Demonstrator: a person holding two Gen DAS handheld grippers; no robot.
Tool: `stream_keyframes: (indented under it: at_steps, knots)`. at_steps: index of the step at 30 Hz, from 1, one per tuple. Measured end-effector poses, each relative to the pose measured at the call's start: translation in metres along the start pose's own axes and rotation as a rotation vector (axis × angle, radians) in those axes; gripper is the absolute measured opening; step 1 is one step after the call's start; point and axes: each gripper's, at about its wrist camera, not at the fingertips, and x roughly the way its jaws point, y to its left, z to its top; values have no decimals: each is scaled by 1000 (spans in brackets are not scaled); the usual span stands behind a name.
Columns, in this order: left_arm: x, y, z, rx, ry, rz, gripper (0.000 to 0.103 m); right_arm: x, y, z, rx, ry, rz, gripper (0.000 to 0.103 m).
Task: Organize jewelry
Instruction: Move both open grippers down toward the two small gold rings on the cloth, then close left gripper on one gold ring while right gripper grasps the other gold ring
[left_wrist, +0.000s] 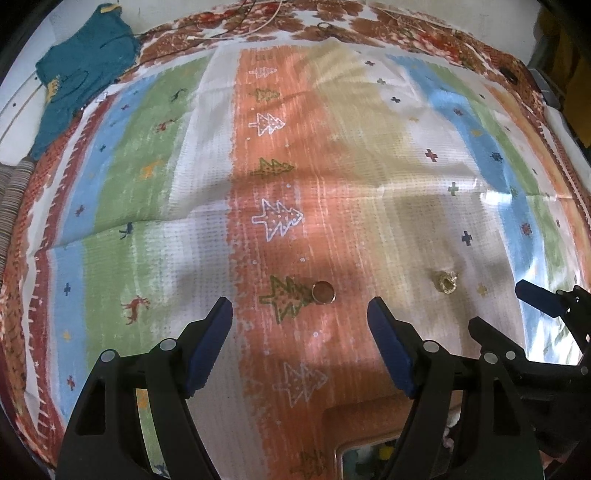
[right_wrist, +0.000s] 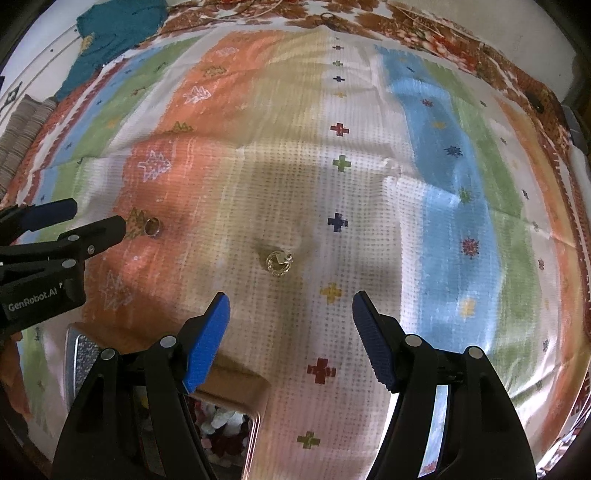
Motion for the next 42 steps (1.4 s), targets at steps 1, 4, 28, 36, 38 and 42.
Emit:
stream_keyframes:
  at_steps: [1, 4, 28, 36, 38, 42]
  knots:
    - [3, 0, 1, -1, 5, -2, 75, 2, 0, 1, -2, 4, -1, 69]
    - [10, 0, 4, 1, 19, -8, 75, 9, 0, 3, -6, 12, -10, 69]
    - [48, -3, 16, 16, 113, -48, 62, 44, 2, 18, 6, 74, -11, 68]
    - [59, -8, 18, 31, 145, -41, 50, 56, 1, 26, 0, 80, -19, 55]
    - [61, -8, 19, 37, 150, -31, 43, 57, 1, 27, -3, 85, -32, 47]
    - [66, -14, 21, 46, 159, -8, 24, 58, 1, 29, -6, 84, -32, 29]
